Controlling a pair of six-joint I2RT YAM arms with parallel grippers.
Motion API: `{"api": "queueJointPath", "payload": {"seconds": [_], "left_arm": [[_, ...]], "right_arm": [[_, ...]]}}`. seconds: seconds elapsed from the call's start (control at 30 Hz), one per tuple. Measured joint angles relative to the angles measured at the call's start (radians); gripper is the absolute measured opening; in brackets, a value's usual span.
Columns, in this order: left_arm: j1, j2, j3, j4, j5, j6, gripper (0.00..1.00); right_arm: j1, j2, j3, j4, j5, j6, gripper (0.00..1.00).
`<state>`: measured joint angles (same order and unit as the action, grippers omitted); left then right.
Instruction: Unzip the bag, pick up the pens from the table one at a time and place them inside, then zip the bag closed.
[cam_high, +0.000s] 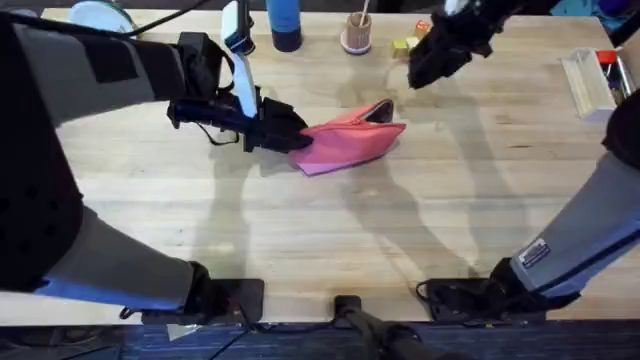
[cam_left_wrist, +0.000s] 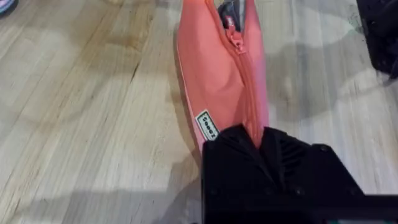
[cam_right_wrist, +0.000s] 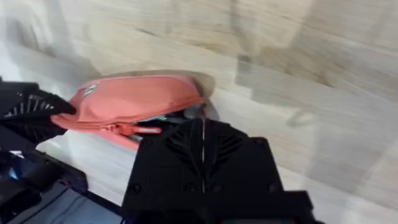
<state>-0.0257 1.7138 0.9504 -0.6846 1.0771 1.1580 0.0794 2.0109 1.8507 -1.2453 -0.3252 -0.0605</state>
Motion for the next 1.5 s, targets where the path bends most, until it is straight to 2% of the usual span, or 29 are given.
{"api": "queueJointPath", "payload": {"seconds": [0.13, 0.3, 0.33, 0.43, 0.53, 0.57, 0.63, 0.93, 1.5], "left_arm": [[0.0, 0.0, 0.0, 0.0, 0.0, 0.0, 0.042], [0.0, 0.0, 0.0, 0.0, 0.0, 0.0, 0.043], [0.0, 0.0, 0.0, 0.0, 0.0, 0.0, 0.043], [0.0, 0.0, 0.0, 0.0, 0.0, 0.0, 0.043], [0.0, 0.0, 0.0, 0.0, 0.0, 0.0, 0.043], [0.0, 0.0, 0.0, 0.0, 0.0, 0.0, 0.044], [0.0, 0.0, 0.0, 0.0, 0.0, 0.0, 0.043], [0.0, 0.0, 0.0, 0.0, 0.0, 0.0, 0.043], [0.0, 0.0, 0.0, 0.0, 0.0, 0.0, 0.043]], "right_arm": [[-0.038, 0.0, 0.0, -0.007, 0.004, 0.0, 0.03], [-0.045, 0.0, 0.001, -0.032, -0.02, -0.029, 0.031], [-0.043, 0.0, 0.001, -0.045, -0.044, -0.046, 0.076], [-0.038, 0.0, 0.002, -0.074, -0.123, -0.098, 0.448], [-0.033, 0.0, 0.002, -0.104, -0.197, -0.128, 0.886], [-0.032, 0.0, 0.002, -0.117, -0.215, -0.136, 0.969], [-0.031, 0.0, 0.002, -0.146, -0.241, -0.146, 0.995], [-0.031, 0.0, 0.003, -0.177, -0.319, -0.204, 0.996], [-0.029, 0.0, 0.005, -0.161, -0.346, -0.225, 0.996]]}}
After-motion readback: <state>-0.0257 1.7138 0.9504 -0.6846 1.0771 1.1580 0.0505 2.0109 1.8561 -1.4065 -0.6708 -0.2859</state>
